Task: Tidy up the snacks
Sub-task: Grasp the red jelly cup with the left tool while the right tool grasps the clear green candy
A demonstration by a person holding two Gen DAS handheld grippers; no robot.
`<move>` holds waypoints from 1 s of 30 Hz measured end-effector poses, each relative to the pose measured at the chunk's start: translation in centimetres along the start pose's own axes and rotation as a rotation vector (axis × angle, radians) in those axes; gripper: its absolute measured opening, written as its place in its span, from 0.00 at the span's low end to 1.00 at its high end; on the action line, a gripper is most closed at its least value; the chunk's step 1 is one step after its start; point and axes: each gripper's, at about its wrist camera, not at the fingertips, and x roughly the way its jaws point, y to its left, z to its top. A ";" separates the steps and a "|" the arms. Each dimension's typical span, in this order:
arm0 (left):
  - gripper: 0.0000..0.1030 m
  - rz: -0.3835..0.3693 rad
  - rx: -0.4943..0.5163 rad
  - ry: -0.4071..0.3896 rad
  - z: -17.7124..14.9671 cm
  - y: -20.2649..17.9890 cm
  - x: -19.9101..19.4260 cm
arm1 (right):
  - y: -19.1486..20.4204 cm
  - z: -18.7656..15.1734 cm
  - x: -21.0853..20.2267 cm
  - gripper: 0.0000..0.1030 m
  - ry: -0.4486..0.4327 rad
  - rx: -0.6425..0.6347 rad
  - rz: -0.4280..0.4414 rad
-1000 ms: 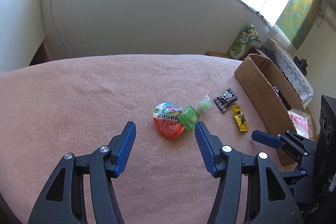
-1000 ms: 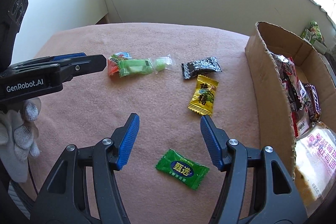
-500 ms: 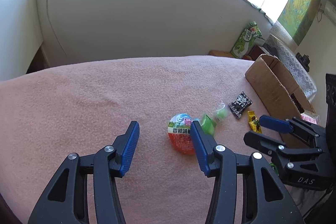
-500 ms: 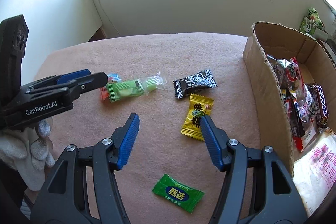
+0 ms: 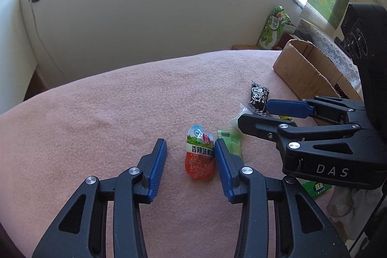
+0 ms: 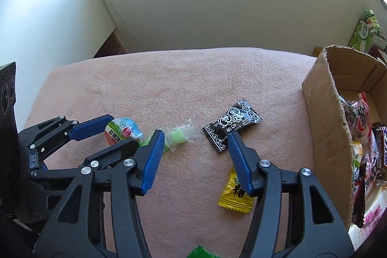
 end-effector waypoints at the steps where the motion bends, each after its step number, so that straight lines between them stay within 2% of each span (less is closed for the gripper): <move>1: 0.31 -0.002 0.002 0.001 -0.1 0.1 -0.1 | 0.0 0.1 0.1 0.56 0.001 -0.003 0.000; 7: 0.20 -0.004 0.023 0.001 -0.2 -0.3 -0.1 | 0.5 0.8 1.3 0.56 0.013 -0.033 -0.015; 12: 0.20 0.007 0.023 -0.001 -0.2 -0.2 -0.3 | 1.9 1.2 2.4 0.35 0.012 -0.093 -0.068; 14: 0.20 0.012 0.020 -0.003 -0.4 -0.1 -0.5 | 2.3 1.0 2.4 0.19 0.010 -0.103 -0.070; 15: 0.20 0.017 0.018 -0.004 -0.4 0.0 -0.6 | 2.3 0.9 2.2 0.17 0.009 -0.105 -0.071; 30: 0.20 0.039 -0.016 -0.034 -0.7 0.2 -2.3 | 1.6 -0.7 -0.7 0.16 -0.031 -0.121 -0.035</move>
